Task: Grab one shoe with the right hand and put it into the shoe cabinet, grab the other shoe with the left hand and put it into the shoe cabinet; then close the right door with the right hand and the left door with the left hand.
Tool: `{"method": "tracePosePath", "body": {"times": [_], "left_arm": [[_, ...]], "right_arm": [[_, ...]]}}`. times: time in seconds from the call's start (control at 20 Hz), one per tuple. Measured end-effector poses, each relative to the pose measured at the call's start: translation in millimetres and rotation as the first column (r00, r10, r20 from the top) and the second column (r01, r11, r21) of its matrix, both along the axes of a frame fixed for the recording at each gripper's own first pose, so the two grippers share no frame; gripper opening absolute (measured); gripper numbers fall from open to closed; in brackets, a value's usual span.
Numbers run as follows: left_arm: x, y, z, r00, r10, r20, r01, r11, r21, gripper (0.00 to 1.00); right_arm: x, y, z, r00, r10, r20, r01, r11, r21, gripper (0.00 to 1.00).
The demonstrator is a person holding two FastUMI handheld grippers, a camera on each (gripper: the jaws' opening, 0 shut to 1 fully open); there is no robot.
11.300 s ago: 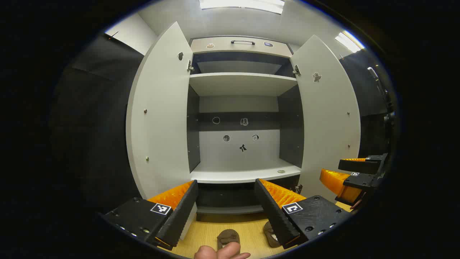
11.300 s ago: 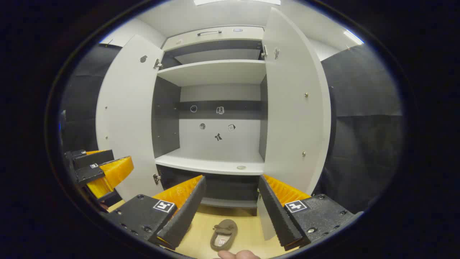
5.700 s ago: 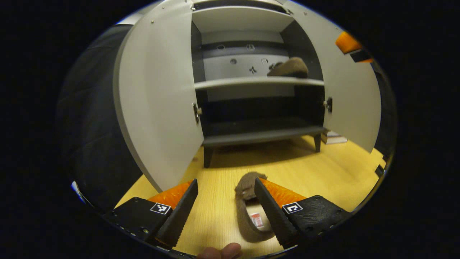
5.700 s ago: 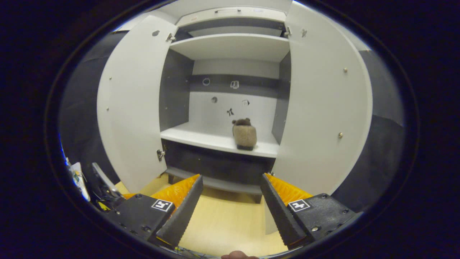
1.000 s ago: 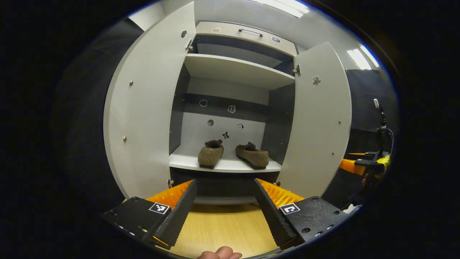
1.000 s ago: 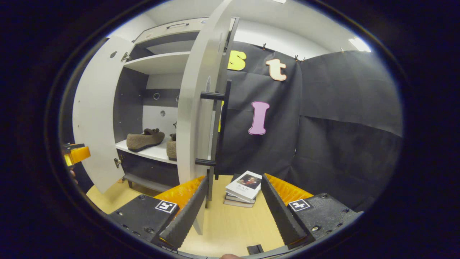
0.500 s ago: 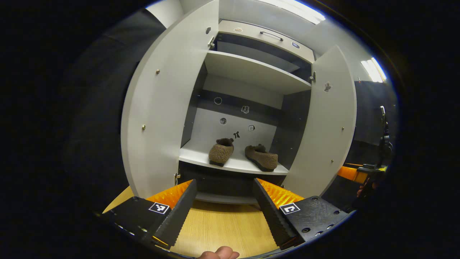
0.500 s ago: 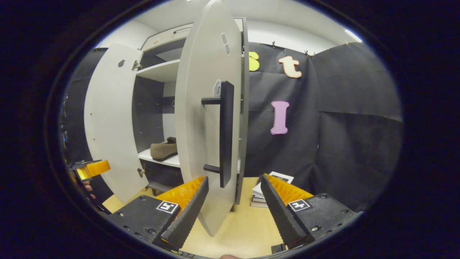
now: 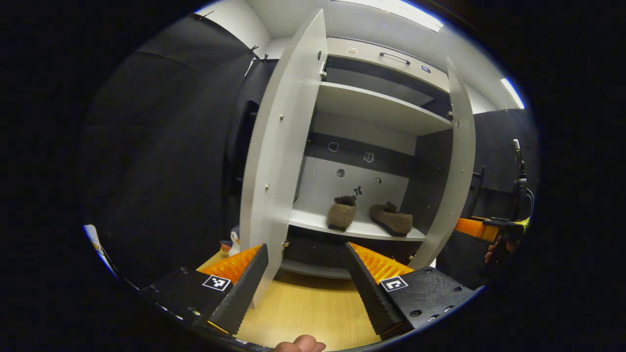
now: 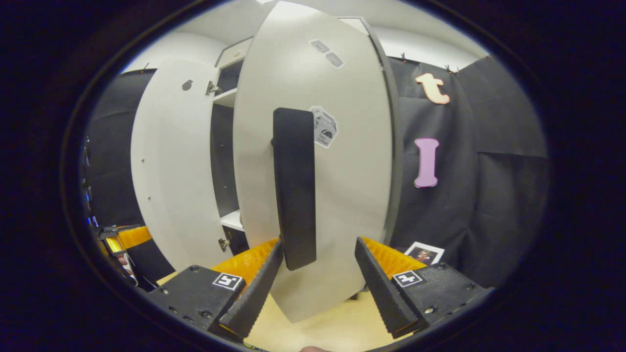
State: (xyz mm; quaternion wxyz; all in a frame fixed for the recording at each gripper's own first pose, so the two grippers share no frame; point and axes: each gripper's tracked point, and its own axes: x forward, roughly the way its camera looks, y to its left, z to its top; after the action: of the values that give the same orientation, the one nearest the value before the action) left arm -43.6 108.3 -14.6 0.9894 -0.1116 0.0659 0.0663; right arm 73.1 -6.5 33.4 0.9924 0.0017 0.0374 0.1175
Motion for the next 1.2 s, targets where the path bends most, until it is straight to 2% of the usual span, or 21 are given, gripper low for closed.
{"method": "tracePosePath", "body": {"times": [0.25, 0.45, 0.6, 0.8, 0.95, 1.1, 1.2], "left_arm": [[-17, 51, 10, 0.994, 0.107, 0.02, -0.107, 0.994, 0.028, 0.95], [-38, 112, 29, 0.974, 0.214, 0.076, -0.221, 0.971, 0.088, 0.95], [-33, 151, 28, 0.965, 0.253, 0.067, -0.26, 0.956, 0.136, 0.95], [8, 164, 7, 0.987, 0.159, 0.008, -0.158, 0.979, 0.132, 0.95], [33, 159, 9, 0.996, 0.089, 0.028, -0.092, 0.989, 0.112, 0.95], [38, 158, 10, 0.997, 0.076, 0.031, -0.081, 0.978, 0.19, 0.93], [36, 152, 18, 0.998, 0.055, 0.035, -0.061, 0.977, 0.203, 0.94]], "right_arm": [[28, 26, -9, 0.998, 0.049, -0.035, -0.05, 0.999, -0.008, 0.97], [19, 16, -29, 0.996, 0.034, -0.077, -0.035, 0.999, -0.02, 0.97], [7, 8, -42, 0.993, 0.013, -0.115, -0.016, 1.0, -0.024, 0.97], [-8, -3, -50, 0.99, -0.025, -0.142, 0.02, 0.999, -0.037, 0.97], [-21, -10, -53, 0.986, -0.055, -0.157, 0.05, 0.998, -0.039, 0.97], [-31, -13, -67, 0.977, -0.076, -0.197, 0.067, 0.997, -0.049, 0.97], [-36, -10, -72, 0.974, -0.077, -0.215, 0.069, 0.997, -0.046, 0.97]]}}
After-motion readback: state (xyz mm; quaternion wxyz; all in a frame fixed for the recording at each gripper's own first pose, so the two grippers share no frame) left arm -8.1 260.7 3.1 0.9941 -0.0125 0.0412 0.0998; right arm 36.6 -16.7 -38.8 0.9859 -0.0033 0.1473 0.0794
